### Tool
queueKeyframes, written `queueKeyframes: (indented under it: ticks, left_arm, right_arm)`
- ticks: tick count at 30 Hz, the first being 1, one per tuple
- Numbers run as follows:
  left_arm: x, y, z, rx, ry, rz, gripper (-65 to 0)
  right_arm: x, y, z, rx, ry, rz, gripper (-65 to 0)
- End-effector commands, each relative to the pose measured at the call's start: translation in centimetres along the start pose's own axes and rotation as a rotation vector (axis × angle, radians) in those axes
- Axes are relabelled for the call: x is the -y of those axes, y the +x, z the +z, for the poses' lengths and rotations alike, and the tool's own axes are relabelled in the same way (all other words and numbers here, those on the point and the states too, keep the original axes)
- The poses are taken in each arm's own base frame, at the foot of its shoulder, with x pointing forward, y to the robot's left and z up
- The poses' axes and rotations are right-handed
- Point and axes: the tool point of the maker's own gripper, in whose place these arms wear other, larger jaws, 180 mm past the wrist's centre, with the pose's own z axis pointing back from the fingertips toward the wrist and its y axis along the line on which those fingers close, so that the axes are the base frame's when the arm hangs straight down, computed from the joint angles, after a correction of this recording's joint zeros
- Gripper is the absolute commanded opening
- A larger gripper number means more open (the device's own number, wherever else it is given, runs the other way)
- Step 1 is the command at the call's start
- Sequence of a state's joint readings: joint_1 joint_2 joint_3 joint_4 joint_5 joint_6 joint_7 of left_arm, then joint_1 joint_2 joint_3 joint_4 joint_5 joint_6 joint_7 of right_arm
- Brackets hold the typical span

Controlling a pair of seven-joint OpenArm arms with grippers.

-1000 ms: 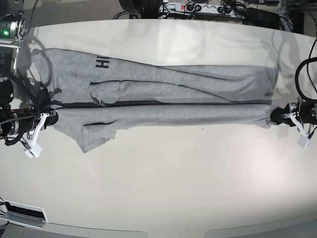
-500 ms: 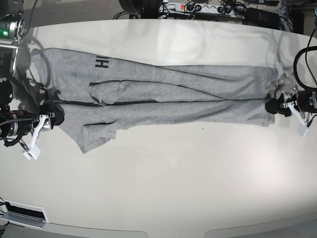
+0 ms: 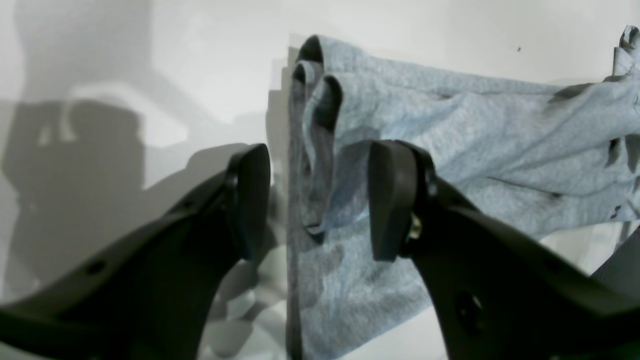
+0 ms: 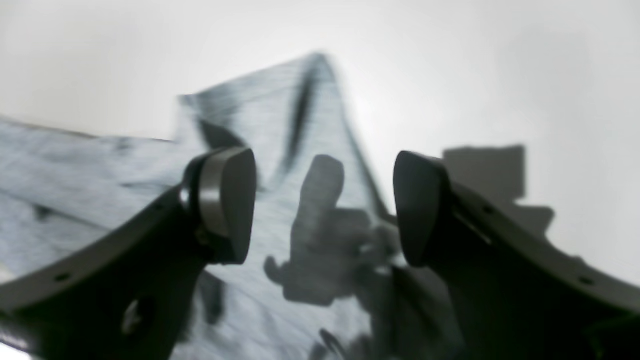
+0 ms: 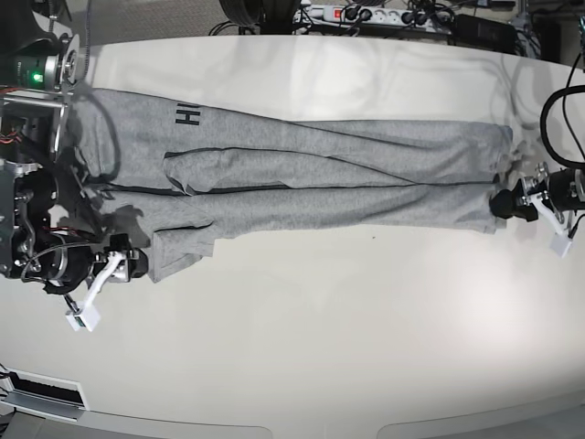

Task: Layout the t-shirt on the table in an organized manner, then fold the t-shirt properly
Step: 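Tuck the loose sleeve under the fold with the right gripper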

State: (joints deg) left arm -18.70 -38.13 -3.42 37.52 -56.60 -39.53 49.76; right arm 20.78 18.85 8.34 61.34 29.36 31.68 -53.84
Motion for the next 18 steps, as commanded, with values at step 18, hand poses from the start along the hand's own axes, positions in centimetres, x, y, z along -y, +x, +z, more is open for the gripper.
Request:
queueKeyframes:
  ticks: [18]
  left_arm:
    - [0.9, 1.8, 0.0, 0.053, -0.030, -0.009, -32.5]
  right_arm:
    - [-1.9, -2.0, -4.3, 0.085, 0.130, -0.084, -21.6]
